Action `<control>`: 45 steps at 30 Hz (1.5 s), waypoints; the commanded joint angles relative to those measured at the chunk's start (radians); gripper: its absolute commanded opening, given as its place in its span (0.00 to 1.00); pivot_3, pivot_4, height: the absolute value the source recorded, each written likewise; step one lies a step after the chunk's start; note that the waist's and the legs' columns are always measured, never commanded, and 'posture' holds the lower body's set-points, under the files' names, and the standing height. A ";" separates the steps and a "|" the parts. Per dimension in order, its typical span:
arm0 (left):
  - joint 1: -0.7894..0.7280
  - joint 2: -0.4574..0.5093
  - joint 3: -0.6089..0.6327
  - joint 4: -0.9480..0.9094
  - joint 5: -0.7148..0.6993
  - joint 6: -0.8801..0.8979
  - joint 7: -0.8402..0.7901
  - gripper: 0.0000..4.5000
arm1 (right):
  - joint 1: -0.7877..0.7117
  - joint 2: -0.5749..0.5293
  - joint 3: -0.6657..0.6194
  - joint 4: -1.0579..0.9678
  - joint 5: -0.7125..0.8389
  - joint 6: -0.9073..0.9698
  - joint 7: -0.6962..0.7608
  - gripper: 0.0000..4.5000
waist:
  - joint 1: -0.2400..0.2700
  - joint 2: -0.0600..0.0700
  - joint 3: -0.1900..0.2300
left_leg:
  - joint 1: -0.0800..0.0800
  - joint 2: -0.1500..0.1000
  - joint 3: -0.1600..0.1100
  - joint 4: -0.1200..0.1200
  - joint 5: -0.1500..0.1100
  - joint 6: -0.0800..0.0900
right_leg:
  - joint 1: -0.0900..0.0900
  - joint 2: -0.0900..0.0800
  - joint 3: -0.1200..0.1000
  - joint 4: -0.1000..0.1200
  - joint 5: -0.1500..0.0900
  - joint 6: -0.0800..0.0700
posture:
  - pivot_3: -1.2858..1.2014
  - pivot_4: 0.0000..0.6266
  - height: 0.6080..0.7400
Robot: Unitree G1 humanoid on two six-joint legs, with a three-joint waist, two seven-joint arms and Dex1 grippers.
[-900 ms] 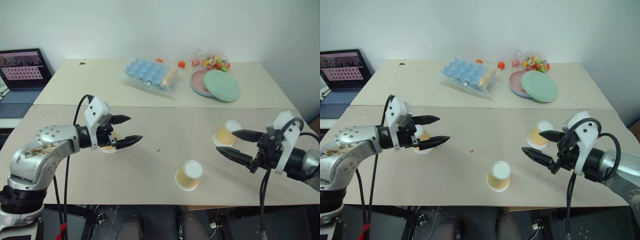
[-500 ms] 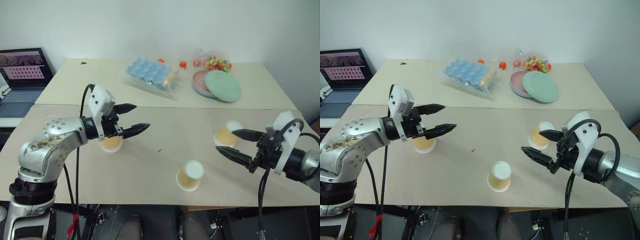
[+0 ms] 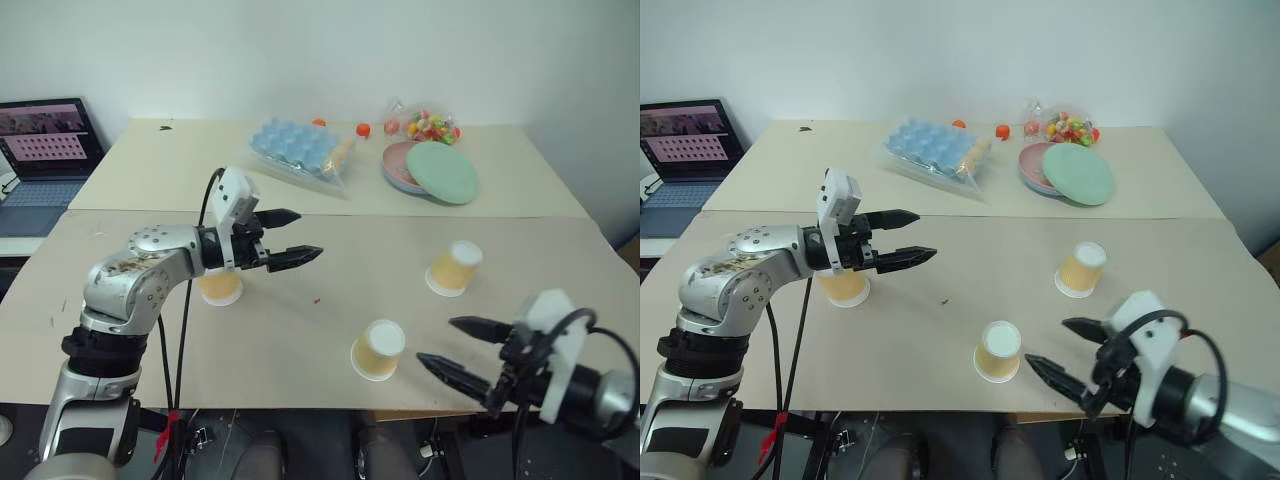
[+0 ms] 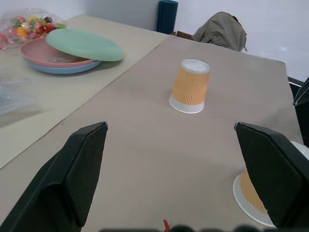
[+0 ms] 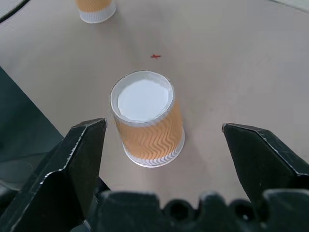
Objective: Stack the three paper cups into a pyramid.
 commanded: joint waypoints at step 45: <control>0.019 0.131 0.066 -0.055 0.028 -0.002 -0.062 1.00 | -0.515 0.162 0.403 0.292 -0.291 -0.040 0.020 0.62 | 0.000 0.000 0.000 | 0.001 0.001 0.000 0.000 0.000 0.000 | -0.001 0.001 0.001 0.002 0.000 -0.001 | 0.52 0.24 0.97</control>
